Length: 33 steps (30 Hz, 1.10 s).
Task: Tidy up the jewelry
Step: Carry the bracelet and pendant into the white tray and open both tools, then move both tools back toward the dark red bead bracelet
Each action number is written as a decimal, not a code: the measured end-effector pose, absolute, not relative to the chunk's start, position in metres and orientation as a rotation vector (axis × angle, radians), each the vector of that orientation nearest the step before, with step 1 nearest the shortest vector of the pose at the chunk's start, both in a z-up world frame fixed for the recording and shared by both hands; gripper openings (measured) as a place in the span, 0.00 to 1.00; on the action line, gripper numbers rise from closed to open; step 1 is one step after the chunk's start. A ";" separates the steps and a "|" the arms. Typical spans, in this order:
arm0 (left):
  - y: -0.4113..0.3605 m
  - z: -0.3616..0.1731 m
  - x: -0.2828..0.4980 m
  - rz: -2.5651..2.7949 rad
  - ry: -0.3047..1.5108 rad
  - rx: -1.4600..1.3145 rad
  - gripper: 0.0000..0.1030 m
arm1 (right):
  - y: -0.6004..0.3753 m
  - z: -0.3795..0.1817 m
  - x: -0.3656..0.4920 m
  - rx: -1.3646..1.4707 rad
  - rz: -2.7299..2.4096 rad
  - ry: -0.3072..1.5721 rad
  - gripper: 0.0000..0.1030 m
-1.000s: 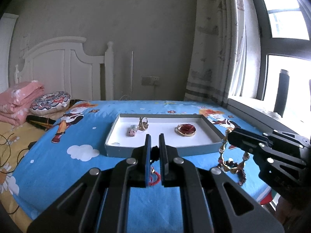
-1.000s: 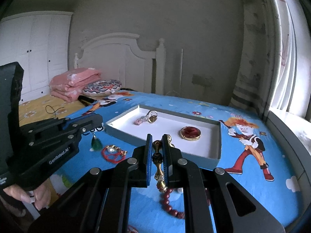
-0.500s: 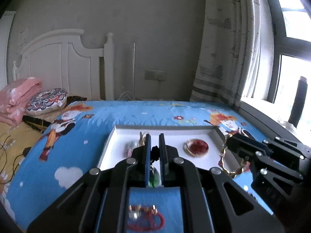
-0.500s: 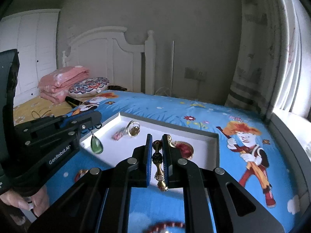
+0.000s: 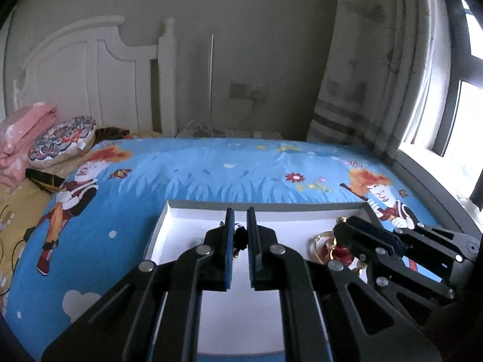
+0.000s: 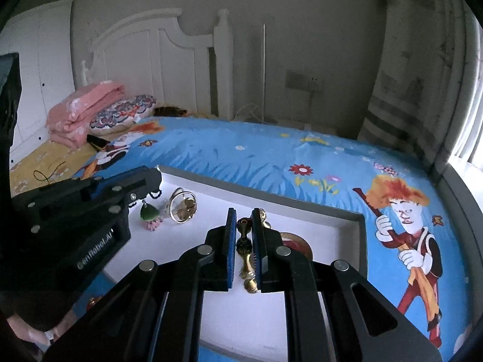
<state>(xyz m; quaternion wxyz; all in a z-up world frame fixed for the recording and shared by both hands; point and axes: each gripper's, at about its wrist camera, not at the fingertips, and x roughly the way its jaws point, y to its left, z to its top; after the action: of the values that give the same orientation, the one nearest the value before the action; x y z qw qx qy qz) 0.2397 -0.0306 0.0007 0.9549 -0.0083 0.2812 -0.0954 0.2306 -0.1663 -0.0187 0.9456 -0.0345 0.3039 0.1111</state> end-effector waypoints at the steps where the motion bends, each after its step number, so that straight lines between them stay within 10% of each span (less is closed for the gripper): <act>1: -0.030 -0.001 0.243 -0.187 0.584 -0.013 0.09 | -0.167 -0.018 0.234 -0.073 0.211 0.625 0.15; 4: -0.024 -0.005 0.249 -0.174 0.611 -0.034 0.31 | -0.174 -0.014 0.235 -0.052 0.194 0.620 0.43; 10: 0.001 0.011 0.242 -0.119 0.557 -0.027 0.38 | -0.202 0.005 0.217 -0.002 0.178 0.569 0.43; 21: 0.027 0.028 0.161 -0.066 0.447 -0.011 0.82 | -0.237 -0.004 0.135 -0.022 0.192 0.527 0.43; 33: 0.045 -0.020 0.100 0.023 0.491 -0.062 0.89 | -0.262 -0.036 0.073 -0.024 0.143 0.546 0.43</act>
<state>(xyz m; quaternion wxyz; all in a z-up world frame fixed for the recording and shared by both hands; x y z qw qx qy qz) 0.1004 0.0454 -0.0197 0.9695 -0.0307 0.2428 0.0114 0.0725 -0.2618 -0.0361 0.9604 -0.0119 0.2692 0.0706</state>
